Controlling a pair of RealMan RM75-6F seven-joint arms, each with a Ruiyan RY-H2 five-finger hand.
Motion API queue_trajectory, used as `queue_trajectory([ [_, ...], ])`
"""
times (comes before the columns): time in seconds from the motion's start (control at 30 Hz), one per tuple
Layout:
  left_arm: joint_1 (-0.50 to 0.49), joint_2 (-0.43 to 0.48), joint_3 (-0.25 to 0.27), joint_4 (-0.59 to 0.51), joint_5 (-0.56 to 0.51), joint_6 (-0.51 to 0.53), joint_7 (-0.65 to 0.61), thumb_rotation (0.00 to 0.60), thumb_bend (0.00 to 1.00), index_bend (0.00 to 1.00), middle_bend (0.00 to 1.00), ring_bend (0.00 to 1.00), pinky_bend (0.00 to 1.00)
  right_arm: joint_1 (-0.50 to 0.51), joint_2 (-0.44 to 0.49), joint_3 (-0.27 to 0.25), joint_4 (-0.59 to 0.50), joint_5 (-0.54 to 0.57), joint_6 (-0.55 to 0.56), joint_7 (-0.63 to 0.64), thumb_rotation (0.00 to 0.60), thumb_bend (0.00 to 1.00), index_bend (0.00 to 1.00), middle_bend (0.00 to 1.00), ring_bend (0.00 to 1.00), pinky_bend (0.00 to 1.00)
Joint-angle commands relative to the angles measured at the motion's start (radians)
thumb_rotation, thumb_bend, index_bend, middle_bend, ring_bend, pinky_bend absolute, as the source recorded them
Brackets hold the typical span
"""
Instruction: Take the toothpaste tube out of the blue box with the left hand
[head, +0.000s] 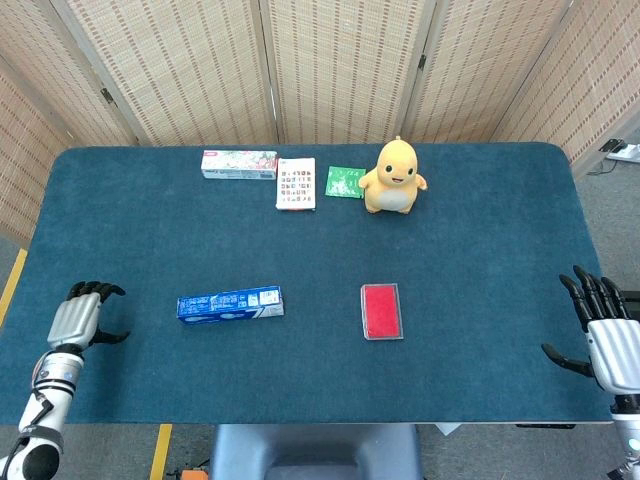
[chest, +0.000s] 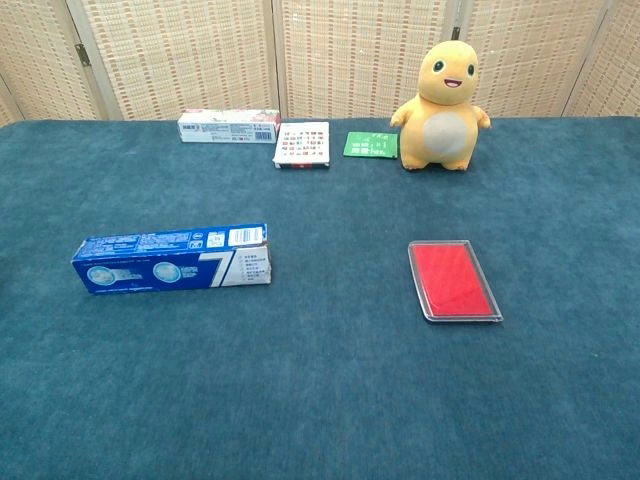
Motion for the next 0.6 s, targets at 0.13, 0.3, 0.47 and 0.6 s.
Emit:
queue_trajectory([
  [0.13,-0.098,-0.086,-0.001,-0.021,-0.127,-0.025,0.125,0.600,0.20,0.30,0.26,0.12,0.03,-0.011,0.004,-0.005,0.004,-0.017,0.025,0.019,0.600,0.20,0.00,0.00,0.00,0.00],
  [0.3,-0.156,-0.134,0.003,-0.012,-0.201,-0.013,0.197,0.600,0.20,0.30,0.26,0.11,0.03,-0.015,0.009,-0.010,0.014,-0.032,0.035,0.042,0.600,0.20,0.00,0.00,0.00,0.00],
  [0.47,-0.191,-0.155,0.006,-0.023,-0.260,0.013,0.245,0.600,0.20,0.30,0.26,0.11,0.03,-0.016,0.011,-0.013,0.018,-0.043,0.041,0.053,0.600,0.20,0.00,0.00,0.00,0.00],
  [0.6,-0.215,-0.160,0.008,-0.041,-0.301,0.029,0.274,0.600,0.20,0.30,0.26,0.11,0.03,-0.021,0.012,-0.015,0.021,-0.050,0.052,0.061,0.600,0.20,0.00,0.00,0.00,0.00],
])
